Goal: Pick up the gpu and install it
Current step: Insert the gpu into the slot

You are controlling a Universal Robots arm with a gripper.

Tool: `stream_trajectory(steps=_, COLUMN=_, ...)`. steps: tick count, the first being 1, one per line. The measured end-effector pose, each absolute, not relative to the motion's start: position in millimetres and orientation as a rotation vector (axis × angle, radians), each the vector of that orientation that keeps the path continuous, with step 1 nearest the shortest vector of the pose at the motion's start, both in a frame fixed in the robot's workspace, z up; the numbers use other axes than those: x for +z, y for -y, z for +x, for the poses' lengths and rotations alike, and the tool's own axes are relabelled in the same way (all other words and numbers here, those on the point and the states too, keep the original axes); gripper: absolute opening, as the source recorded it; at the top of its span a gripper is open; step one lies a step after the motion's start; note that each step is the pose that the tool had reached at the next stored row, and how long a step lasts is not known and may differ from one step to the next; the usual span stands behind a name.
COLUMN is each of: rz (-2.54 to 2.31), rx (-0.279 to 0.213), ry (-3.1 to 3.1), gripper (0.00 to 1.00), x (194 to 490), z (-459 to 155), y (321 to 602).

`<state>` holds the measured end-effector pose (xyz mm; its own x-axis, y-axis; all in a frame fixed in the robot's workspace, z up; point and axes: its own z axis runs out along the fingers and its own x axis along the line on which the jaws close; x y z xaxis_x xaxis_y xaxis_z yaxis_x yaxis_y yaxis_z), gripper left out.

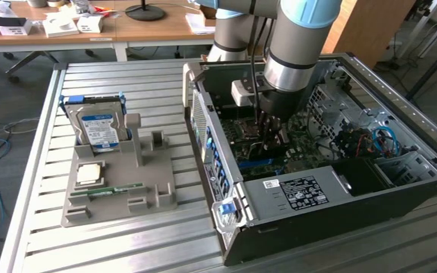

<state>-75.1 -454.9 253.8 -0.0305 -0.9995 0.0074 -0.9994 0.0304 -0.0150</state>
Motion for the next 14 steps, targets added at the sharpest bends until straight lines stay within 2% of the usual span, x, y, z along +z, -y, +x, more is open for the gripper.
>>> stream_trajectory(steps=14, rz=-2.184, rx=-0.025, ry=-2.251, gripper=0.26, x=251.2, z=-75.1, y=454.9)
